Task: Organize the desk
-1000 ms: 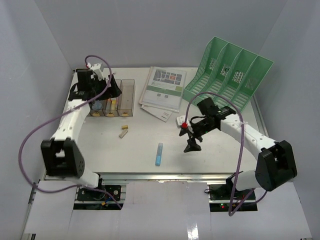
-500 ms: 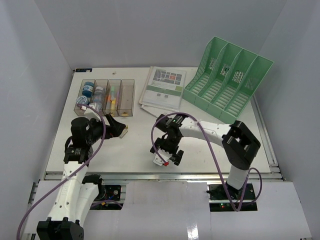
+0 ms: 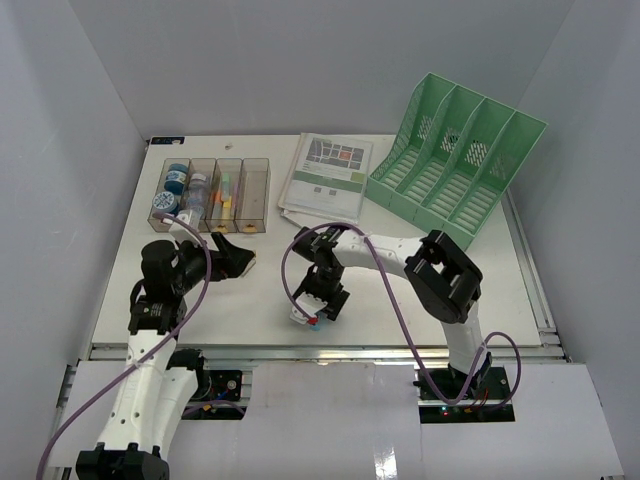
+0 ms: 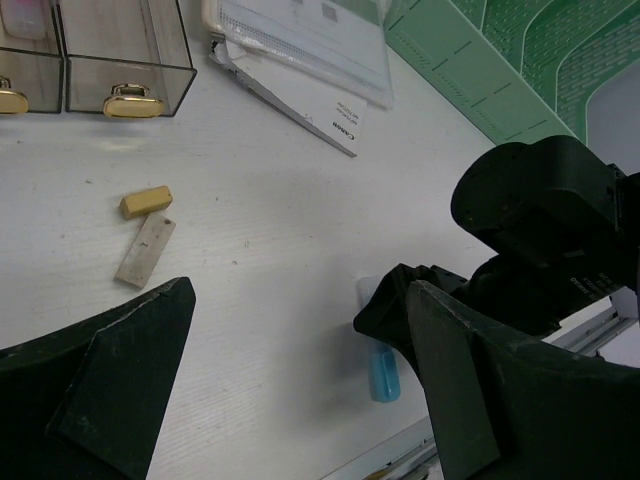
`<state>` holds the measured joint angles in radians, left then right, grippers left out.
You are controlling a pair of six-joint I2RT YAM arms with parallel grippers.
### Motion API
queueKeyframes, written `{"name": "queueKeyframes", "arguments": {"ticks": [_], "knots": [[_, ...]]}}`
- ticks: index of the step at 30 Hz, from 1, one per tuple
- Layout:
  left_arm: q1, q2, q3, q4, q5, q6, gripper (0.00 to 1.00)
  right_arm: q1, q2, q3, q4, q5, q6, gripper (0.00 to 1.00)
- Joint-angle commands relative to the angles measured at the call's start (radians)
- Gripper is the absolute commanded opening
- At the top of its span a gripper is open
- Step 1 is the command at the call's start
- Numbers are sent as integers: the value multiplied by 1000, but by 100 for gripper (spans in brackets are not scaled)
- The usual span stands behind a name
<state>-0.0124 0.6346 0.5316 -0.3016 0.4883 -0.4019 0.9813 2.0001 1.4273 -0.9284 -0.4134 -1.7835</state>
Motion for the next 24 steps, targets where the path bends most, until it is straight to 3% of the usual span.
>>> {"name": "queueKeyframes", "arguments": {"ticks": [1,5,9,14,18,24], "knots": [[3,-30,-9,36,37,-7,98,-1,42,39,-37,22,20,56],[4,-50,-27,67,71,-47,98,-1,30,5,-30,20,43,42],[5,-52,-93,151,205,-241,98,-1,-15,-68,28,11,102,26],[5,-164,-280,286,240,-503,98,-18,-94,-132,104,-59,257,11],[3,-224,-322,361,215,-628,98,-64,-184,-190,203,-120,471,8],[-30,-209,-417,593,108,-837,98,-160,-290,-172,364,-166,966,8]]}}
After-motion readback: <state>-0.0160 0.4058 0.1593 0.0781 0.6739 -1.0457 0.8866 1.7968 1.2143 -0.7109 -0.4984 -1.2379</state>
